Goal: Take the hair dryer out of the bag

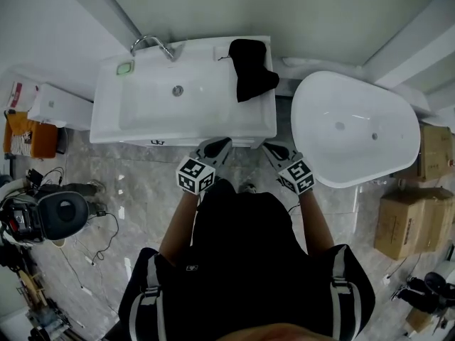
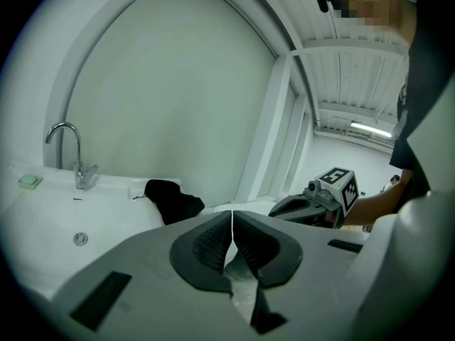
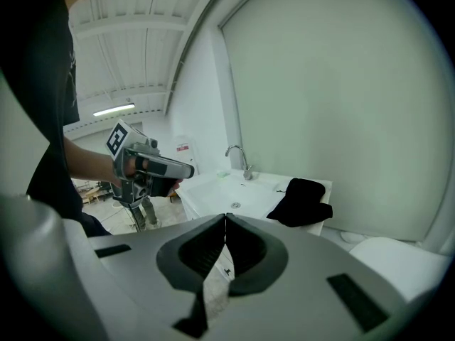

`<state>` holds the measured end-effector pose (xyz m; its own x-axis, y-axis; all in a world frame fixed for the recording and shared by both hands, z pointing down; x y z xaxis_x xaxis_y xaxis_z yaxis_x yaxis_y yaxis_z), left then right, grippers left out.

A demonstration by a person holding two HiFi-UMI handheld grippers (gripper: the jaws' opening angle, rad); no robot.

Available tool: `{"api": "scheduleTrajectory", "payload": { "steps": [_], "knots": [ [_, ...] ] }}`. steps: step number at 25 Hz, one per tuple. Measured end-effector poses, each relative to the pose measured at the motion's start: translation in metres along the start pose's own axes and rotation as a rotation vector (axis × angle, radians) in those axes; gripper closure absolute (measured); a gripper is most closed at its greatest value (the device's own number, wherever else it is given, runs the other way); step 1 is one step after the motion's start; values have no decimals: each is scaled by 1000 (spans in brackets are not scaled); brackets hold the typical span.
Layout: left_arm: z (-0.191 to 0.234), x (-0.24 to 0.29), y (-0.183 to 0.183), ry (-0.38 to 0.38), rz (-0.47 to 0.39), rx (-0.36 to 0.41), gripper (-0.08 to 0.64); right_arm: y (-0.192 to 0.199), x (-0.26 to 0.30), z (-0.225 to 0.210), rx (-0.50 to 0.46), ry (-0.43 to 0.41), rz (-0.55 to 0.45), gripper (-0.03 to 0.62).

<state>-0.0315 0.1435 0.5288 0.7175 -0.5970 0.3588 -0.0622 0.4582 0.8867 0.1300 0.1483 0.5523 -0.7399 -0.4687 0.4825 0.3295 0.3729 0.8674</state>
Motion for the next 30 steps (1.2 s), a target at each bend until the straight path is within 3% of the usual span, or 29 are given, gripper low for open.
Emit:
{"api": "scheduleTrajectory", "payload": {
  "steps": [5,10,21,30],
  "knots": [
    [13,16,-1,14,3,-46,543,6,5,-11,24,0,31,534],
    [37,34,-8,44,19,-36,543,4,19,-28,32,27,52,534],
    [117,74,-55,55,15,-23,543,-39,62,-88,39,70,54,534],
    [190,114,-76,83,56,-13,543,-42,89,-102,80,99,103,534]
  ]
}}
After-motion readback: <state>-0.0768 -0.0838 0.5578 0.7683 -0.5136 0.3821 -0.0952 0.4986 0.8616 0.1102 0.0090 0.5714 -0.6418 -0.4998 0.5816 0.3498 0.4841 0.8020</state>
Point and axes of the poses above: the fingertips, and each gripper's own axes: x forward along the fingers, z to its left, y out of its underside, the point moved 4 cm from there along -x, backward along the fingers, and after that the axes turned 3 degrees about z, right-handed, at the moved point
